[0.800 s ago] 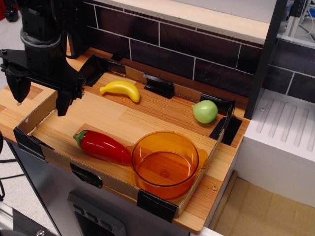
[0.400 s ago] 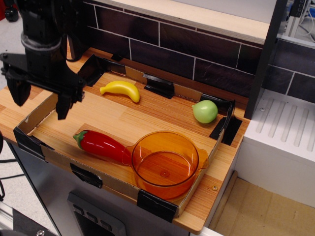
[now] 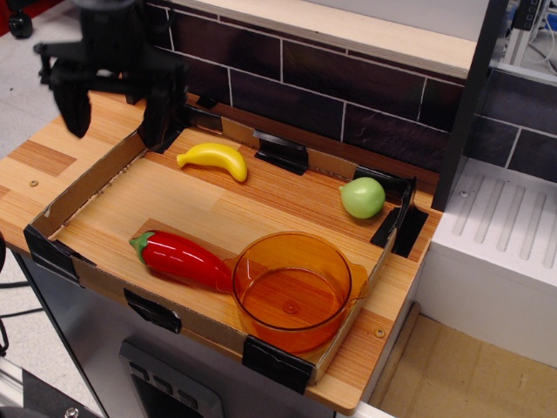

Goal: Put banana in pot

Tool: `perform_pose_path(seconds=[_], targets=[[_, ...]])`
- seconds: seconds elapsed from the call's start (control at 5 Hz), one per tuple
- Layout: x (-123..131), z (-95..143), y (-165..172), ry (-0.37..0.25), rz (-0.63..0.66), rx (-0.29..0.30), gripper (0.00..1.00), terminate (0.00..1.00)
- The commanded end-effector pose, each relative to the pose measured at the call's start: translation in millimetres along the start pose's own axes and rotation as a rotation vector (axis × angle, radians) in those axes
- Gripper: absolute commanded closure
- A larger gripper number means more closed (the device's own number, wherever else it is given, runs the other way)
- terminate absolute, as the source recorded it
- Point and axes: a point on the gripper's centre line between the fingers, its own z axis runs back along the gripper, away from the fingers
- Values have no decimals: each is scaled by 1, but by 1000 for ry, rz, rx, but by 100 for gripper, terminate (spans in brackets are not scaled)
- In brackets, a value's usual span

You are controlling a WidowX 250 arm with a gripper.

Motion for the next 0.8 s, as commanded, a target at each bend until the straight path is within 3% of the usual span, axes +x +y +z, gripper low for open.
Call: perform_pose_path(seconds=[0.0, 0.2, 0.6], targets=[[49, 15, -3, -115, 467, -189, 0, 0], [58, 11, -4, -130, 720, -211, 0, 0], [58, -9, -19, -114, 873, -217, 0, 0]])
